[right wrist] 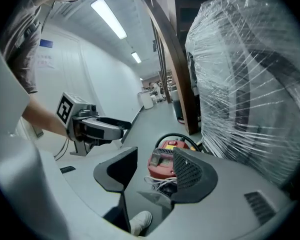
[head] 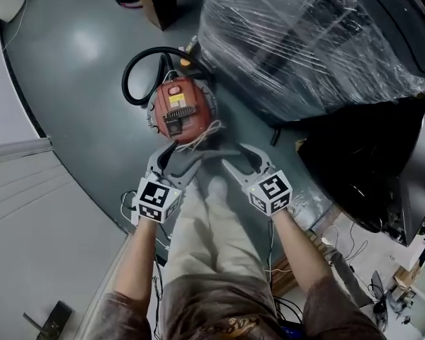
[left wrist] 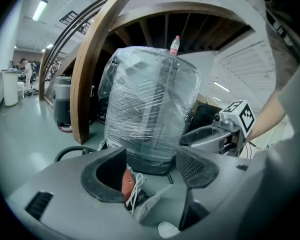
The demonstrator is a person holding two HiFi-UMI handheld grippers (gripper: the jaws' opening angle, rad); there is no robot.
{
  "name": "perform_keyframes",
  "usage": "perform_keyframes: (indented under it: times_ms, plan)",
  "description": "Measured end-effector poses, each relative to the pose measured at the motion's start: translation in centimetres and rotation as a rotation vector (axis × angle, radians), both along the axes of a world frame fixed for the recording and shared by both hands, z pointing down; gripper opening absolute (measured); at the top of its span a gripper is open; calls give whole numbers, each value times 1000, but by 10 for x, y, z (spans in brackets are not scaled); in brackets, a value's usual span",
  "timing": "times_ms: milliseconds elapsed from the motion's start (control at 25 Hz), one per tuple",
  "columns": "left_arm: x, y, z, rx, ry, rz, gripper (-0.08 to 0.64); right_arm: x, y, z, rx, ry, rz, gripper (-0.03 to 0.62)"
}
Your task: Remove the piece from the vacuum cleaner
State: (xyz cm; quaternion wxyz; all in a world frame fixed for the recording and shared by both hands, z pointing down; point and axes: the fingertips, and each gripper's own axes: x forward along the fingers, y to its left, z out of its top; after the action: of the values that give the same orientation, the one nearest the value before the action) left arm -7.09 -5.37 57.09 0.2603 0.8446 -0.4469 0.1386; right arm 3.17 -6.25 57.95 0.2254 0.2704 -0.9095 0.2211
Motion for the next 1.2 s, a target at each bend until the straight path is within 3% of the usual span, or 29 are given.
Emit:
perform_keyframes:
  times_ms: [160,560,840,1000,1200]
  plan:
    - [5,-2,51,-51,13,-2,288,-5,1,56,-30,21,-10,212]
    - [26,11,171,-123,-103,177,288,1,15,166,-101,118,-103,213]
    - [38,30,224,-210,-200,294,287,6,33,217,-140,261,-272,213]
    - [42,31,242,-247,-206,317,270,11,32,243,-176,327,-314,213]
    - [52,40,269,-278,-282,428,244,14,38,269,-179,404,-398,213]
